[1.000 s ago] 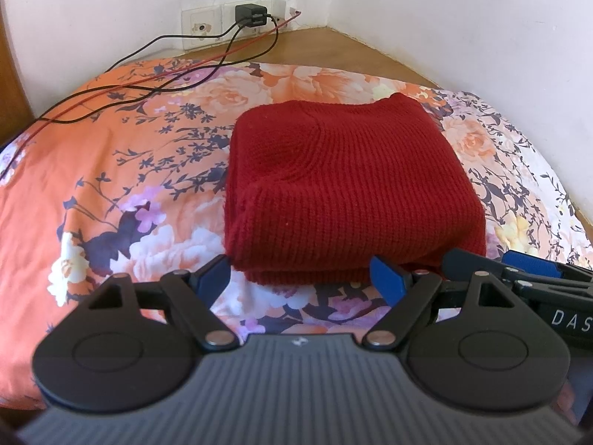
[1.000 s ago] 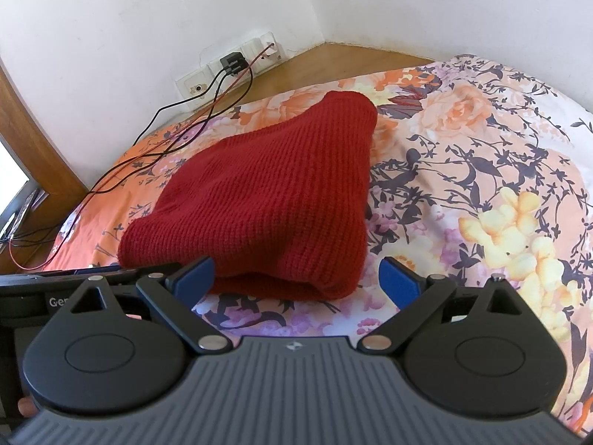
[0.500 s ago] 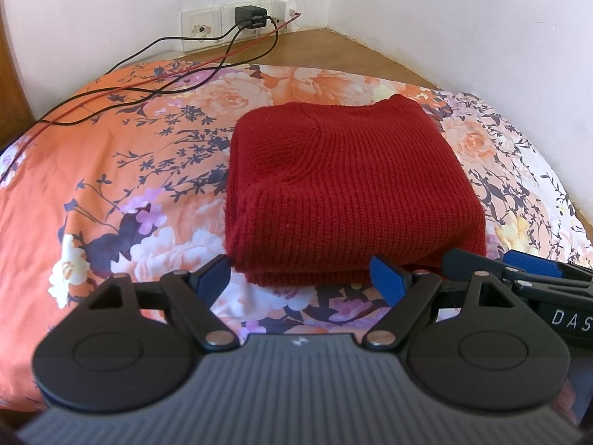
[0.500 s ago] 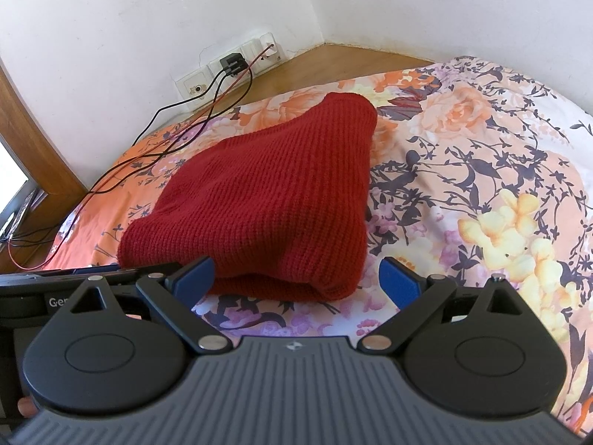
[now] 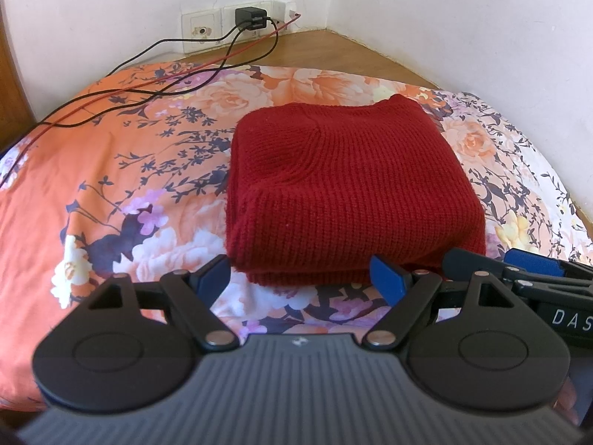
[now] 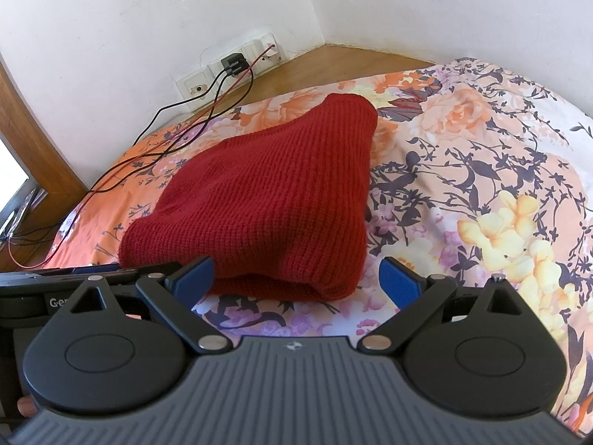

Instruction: Fold small clothes

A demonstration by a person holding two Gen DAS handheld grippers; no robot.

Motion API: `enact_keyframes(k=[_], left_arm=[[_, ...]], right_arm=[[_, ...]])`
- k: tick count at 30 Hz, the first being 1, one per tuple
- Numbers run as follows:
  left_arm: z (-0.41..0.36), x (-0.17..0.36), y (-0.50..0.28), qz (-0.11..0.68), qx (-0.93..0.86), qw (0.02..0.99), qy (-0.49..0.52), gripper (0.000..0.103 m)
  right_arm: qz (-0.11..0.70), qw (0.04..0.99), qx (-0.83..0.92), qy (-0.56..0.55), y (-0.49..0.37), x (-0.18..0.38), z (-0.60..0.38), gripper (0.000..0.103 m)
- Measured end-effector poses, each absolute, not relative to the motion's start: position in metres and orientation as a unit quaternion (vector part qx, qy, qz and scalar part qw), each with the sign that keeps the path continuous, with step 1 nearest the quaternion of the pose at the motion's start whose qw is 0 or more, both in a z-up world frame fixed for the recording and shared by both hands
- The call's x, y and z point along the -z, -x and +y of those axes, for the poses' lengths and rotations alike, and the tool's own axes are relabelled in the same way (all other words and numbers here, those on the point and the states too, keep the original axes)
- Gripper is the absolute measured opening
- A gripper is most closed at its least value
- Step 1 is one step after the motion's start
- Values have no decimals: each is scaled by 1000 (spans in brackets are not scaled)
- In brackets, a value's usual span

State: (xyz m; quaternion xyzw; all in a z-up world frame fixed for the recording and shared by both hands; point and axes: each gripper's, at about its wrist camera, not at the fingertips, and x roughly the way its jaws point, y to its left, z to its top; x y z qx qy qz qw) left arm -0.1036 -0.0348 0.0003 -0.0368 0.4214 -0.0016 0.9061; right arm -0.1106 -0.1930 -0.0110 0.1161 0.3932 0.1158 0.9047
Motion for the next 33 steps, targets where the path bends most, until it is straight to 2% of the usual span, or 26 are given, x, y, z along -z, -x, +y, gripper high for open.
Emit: enact_keyframes(k=[33], left_arm=[[-34, -1, 101, 423, 1, 906, 32, 84]], right_arm=[[393, 905, -115, -113, 109, 11, -192, 99]])
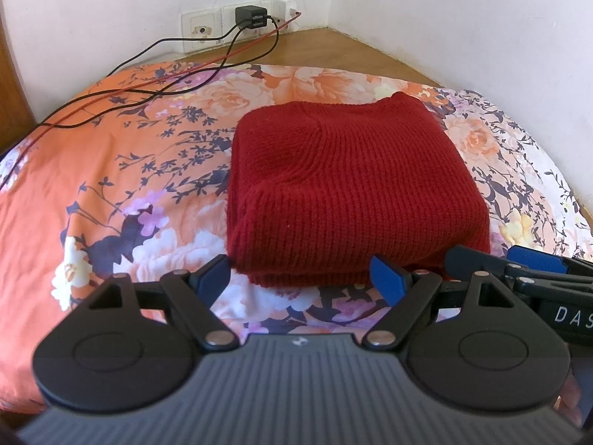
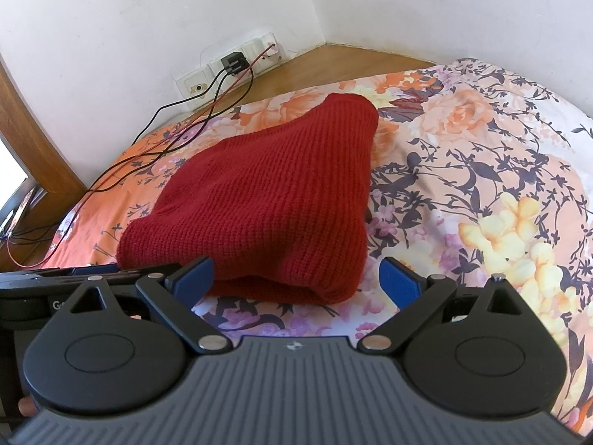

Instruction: Fold small clothes

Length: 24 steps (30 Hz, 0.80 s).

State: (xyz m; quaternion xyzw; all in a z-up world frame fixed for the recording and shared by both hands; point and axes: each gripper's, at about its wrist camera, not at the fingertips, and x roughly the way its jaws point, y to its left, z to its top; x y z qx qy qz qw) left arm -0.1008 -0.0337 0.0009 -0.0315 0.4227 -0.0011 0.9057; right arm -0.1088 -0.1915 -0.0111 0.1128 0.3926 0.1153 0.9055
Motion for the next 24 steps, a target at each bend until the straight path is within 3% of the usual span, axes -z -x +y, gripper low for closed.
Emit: enact_keyframes(k=[24], left_arm=[[-33, 3, 106, 423, 1, 906, 33, 84]], right_arm=[[392, 906, -116, -112, 110, 10, -191, 99]])
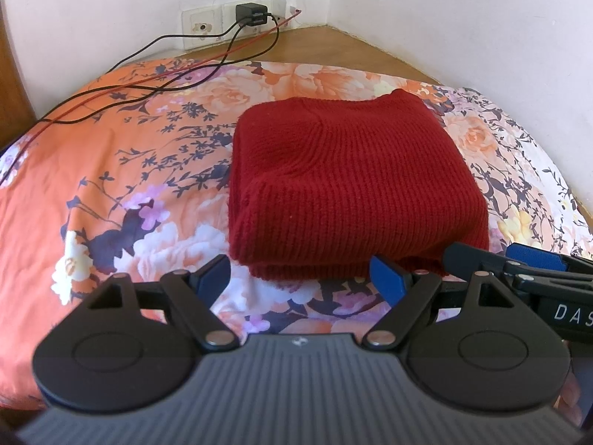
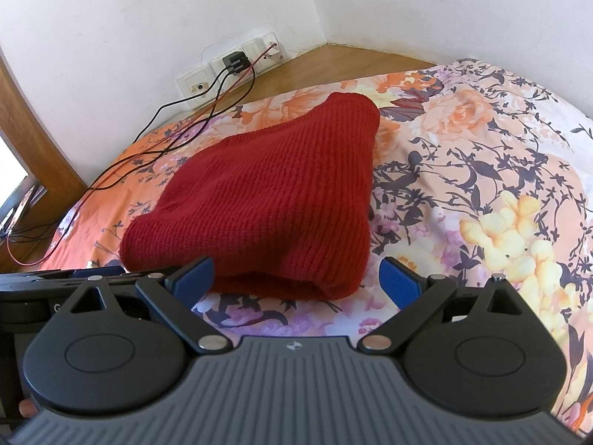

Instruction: Fold small clothes

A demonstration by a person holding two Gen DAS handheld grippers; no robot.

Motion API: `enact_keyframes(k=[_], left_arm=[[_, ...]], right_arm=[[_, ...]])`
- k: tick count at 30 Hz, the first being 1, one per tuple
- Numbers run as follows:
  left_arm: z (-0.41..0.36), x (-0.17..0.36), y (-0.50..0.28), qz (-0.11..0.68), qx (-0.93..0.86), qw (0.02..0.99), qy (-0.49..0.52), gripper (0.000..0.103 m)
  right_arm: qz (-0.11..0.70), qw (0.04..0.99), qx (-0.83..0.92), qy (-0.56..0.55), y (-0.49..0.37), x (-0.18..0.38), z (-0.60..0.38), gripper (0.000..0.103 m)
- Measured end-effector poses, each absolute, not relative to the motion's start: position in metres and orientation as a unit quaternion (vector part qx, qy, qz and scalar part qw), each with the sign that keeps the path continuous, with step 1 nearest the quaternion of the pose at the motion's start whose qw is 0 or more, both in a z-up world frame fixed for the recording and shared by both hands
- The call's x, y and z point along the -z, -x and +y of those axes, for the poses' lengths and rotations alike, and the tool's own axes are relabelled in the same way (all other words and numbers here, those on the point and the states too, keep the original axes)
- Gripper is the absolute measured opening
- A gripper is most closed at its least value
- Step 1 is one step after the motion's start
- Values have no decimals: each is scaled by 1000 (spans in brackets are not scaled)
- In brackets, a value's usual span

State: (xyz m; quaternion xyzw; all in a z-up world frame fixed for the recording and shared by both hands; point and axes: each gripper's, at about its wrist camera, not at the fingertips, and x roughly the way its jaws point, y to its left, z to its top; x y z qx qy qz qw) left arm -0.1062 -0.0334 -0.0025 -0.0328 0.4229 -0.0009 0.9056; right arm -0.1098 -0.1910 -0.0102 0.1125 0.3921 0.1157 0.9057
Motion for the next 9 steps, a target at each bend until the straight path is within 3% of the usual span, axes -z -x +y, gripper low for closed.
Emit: enact_keyframes(k=[9], left_arm=[[-32, 2, 107, 424, 4, 905, 30, 84]], right_arm=[[391, 906, -116, -112, 110, 11, -190, 99]])
